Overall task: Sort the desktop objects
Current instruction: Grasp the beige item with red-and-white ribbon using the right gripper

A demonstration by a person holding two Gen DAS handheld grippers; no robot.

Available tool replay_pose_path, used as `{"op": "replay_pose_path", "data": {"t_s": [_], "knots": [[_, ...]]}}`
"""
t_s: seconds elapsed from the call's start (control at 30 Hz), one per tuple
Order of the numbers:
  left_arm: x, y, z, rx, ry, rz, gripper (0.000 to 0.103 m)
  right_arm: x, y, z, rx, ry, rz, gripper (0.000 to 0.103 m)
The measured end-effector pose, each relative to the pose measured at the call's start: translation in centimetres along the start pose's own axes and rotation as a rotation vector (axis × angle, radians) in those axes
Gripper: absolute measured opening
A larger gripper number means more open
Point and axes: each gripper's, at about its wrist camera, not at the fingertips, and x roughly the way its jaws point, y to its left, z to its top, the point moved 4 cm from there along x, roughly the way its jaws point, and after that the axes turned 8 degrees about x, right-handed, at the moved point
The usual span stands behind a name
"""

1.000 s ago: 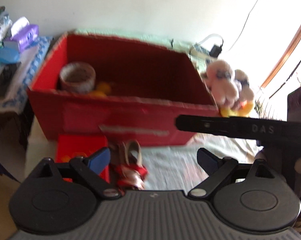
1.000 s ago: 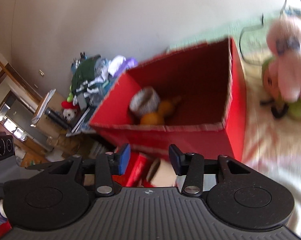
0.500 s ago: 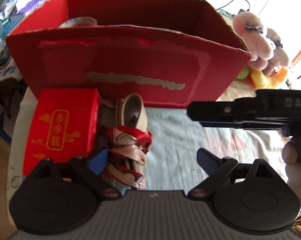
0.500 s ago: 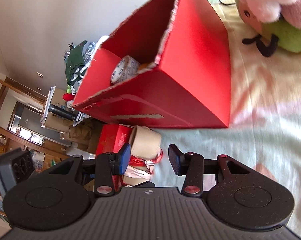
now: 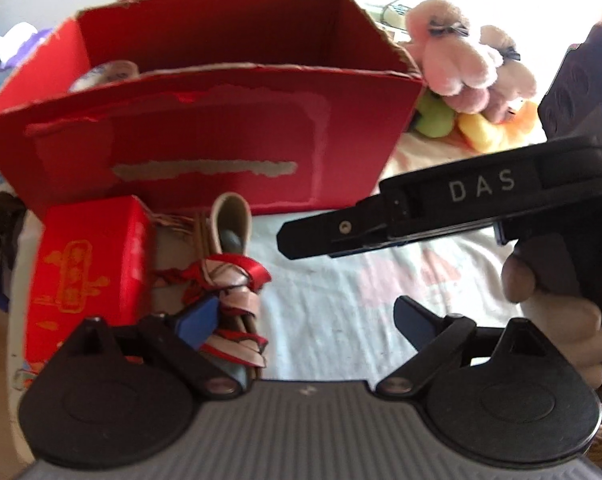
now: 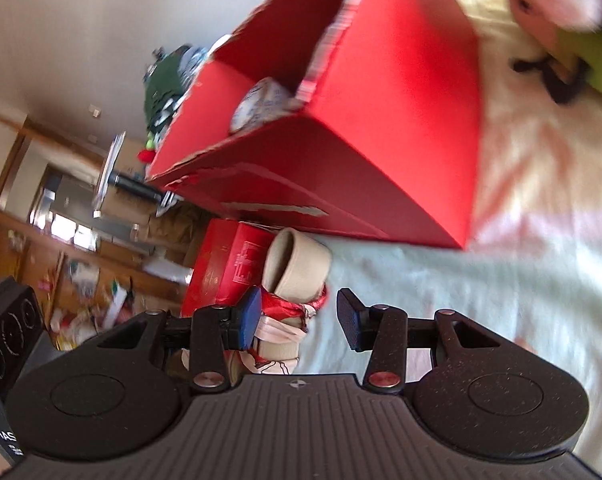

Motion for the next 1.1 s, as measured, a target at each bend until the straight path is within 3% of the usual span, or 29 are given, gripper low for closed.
{"op": "replay_pose_path", "data": {"t_s": [0.37,0.5,0.9,1.03,1.1], "knots": [[0.5,0.7,-1.4,0.007,0.016,0.065,0.094,4.5,3.0,0.5,-0.088,0.131,-0.045,0.048],[0.4,0.5,-1.8,0.030,0.016,0.102,0.091,5.8,3.3,-0.1,-0.136,0.161,-0.127,0.051],[-1.2,1.5,-2.3,0.038,0.001,0.141,0.090,3.9,0.2,-0.5,0.014,0.159,-0.042,0.050],[-0.3,0.8,-2.3,0.057,0.013,0.115,0.084,2.8,-0.4,-0.5,0.034,0.145,-0.045,0.050],[0.6,0.6,-2.7,0.049,0.036,0.121,0.075,2.4,-0.4,-0.6,0.028,0.137,-0.055,0.050]]}}
